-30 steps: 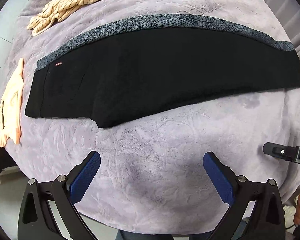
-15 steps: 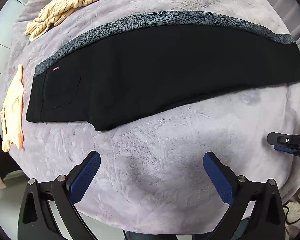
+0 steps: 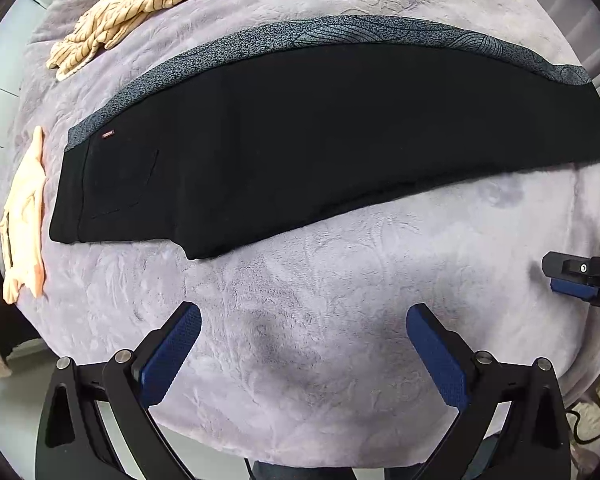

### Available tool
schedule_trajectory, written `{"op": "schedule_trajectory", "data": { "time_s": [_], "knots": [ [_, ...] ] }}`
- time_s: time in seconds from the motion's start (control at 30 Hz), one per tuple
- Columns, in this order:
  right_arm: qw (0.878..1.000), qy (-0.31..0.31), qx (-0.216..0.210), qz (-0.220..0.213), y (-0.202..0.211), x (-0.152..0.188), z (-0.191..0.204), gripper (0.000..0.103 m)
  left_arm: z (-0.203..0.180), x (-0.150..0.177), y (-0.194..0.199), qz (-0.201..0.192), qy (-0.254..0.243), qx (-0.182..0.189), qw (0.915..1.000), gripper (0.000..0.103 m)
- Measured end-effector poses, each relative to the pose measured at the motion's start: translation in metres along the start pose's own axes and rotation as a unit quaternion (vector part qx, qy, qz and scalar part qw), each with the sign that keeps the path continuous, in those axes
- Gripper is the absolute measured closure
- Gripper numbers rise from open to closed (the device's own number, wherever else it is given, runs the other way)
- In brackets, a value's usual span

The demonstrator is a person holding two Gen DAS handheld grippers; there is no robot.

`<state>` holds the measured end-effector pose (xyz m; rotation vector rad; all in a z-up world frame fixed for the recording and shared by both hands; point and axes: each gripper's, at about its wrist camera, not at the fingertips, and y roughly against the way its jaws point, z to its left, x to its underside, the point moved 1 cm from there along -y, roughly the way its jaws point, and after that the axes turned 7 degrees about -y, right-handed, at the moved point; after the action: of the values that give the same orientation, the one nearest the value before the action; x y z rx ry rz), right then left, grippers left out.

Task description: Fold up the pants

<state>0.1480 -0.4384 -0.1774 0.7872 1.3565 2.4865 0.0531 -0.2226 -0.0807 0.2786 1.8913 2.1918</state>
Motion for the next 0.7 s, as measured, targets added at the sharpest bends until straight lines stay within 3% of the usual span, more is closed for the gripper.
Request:
{"op": "schedule_trajectory", "data": {
  "time_s": [0.23, 0.4, 0.7],
  "knots": [
    [0.999, 0.002, -0.024, -0.027, 0.017, -0.015, 0.002, 0.023, 0.005, -0.004, 0.008, -0.018, 0.012, 0.009, 0.9997, 0.000],
    [0.995, -0.015, -0.063, -0.082, 0.050, -0.036, -0.010, 0.023, 0.011, -0.020, 0.013, -0.033, 0.023, 0.023, 0.9989, 0.000],
    [0.964, -0.104, -0.153, -0.190, 0.109, -0.082, -0.069, 0.023, -0.017, -0.095, -0.004, -0.075, 0.004, 0.028, 0.9968, 0.000]
  ]
}}
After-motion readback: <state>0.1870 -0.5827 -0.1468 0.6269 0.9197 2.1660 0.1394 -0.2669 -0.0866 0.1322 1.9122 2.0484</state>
